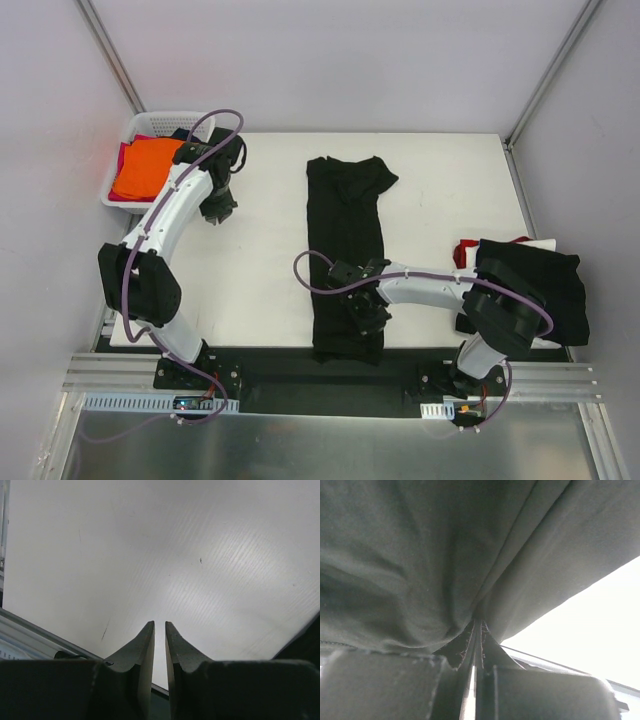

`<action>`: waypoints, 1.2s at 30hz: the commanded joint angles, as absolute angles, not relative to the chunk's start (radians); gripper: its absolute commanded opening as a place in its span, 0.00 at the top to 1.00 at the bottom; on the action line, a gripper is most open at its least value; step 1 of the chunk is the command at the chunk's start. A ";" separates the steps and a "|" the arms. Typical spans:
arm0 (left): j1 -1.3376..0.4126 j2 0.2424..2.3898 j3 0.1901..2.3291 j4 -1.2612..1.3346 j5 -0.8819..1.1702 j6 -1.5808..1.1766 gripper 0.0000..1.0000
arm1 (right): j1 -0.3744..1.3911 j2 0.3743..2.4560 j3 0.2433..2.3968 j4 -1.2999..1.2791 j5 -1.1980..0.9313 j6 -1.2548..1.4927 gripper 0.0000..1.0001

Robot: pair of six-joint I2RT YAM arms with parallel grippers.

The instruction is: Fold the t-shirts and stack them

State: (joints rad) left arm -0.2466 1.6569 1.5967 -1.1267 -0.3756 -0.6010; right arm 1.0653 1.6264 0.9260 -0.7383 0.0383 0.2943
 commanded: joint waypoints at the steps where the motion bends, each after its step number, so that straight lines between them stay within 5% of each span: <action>1: -0.232 1.669 1.629 -1.138 -0.357 -0.583 0.86 | 1.049 1.614 0.956 -0.792 0.066 0.281 0.99; 6: -0.233 1.681 1.658 -1.128 -0.273 -0.592 0.87 | 1.011 1.467 1.005 -0.787 0.075 0.273 0.87; 10: -0.236 1.655 1.669 -1.063 -0.204 -0.569 0.87 | 0.942 1.364 1.087 -0.818 0.142 0.264 0.99; 13: -0.239 1.666 1.677 -1.028 -0.114 -0.548 0.87 | 0.888 1.368 1.166 -0.834 0.170 0.224 0.99; 29: -0.258 1.671 1.571 -1.042 -0.043 -0.546 0.90 | 0.539 2.162 1.850 -0.913 -0.156 -0.020 0.99; 36: -0.259 1.692 1.574 -1.057 -0.049 -0.543 0.90 | 0.486 2.267 2.000 -0.911 -0.205 -0.003 0.99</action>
